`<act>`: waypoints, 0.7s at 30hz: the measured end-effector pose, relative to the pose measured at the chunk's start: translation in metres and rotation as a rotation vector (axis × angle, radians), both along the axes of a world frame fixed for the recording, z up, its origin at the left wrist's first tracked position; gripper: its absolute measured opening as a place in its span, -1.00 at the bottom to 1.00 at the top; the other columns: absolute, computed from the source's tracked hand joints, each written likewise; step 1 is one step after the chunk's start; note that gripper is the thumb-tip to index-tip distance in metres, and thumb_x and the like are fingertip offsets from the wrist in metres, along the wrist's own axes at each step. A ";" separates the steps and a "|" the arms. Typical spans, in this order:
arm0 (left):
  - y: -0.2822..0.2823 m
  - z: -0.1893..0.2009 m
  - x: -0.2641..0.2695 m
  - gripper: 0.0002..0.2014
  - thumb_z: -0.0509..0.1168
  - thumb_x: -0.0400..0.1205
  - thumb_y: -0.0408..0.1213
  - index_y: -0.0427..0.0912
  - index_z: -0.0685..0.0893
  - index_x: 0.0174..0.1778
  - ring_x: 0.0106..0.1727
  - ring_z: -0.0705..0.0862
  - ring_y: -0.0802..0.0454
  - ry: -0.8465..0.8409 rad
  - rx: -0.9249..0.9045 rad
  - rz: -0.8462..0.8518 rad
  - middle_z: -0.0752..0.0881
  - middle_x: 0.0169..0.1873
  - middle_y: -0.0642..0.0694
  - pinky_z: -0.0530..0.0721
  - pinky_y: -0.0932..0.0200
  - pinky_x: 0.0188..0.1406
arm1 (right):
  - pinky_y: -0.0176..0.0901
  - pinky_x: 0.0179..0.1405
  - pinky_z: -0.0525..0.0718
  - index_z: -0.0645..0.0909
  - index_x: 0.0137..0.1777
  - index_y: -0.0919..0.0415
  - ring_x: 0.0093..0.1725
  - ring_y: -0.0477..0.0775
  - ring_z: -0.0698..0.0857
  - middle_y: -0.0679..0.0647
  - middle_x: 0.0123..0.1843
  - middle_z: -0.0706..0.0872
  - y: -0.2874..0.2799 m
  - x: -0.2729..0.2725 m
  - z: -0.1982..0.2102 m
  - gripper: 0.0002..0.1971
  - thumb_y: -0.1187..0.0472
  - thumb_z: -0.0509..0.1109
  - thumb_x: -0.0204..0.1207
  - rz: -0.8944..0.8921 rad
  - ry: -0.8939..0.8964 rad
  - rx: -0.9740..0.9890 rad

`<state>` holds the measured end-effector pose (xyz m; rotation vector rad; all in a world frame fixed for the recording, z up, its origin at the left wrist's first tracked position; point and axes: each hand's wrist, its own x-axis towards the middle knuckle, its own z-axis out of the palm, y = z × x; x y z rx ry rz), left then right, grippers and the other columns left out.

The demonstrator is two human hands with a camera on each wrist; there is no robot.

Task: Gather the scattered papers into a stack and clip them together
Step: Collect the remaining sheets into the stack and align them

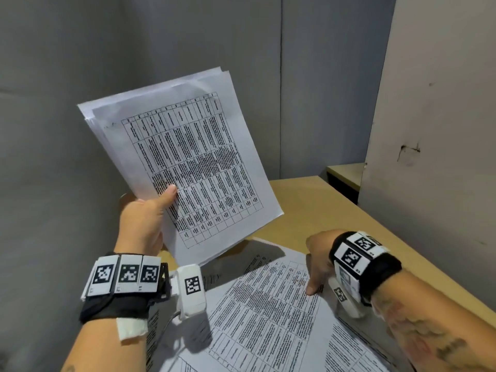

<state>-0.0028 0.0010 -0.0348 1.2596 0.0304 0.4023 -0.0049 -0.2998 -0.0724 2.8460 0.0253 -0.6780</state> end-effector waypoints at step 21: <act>-0.030 0.019 -0.023 -0.61 0.36 0.62 -0.36 -0.56 0.60 0.29 0.33 0.68 -0.16 0.024 0.086 -0.347 0.71 0.27 -0.35 0.55 -0.12 0.43 | 0.04 0.04 0.81 0.72 0.14 0.43 -0.05 0.16 0.83 0.21 -0.01 0.86 -0.018 -0.024 0.132 -0.70 0.35 0.50 0.41 0.199 -0.666 1.833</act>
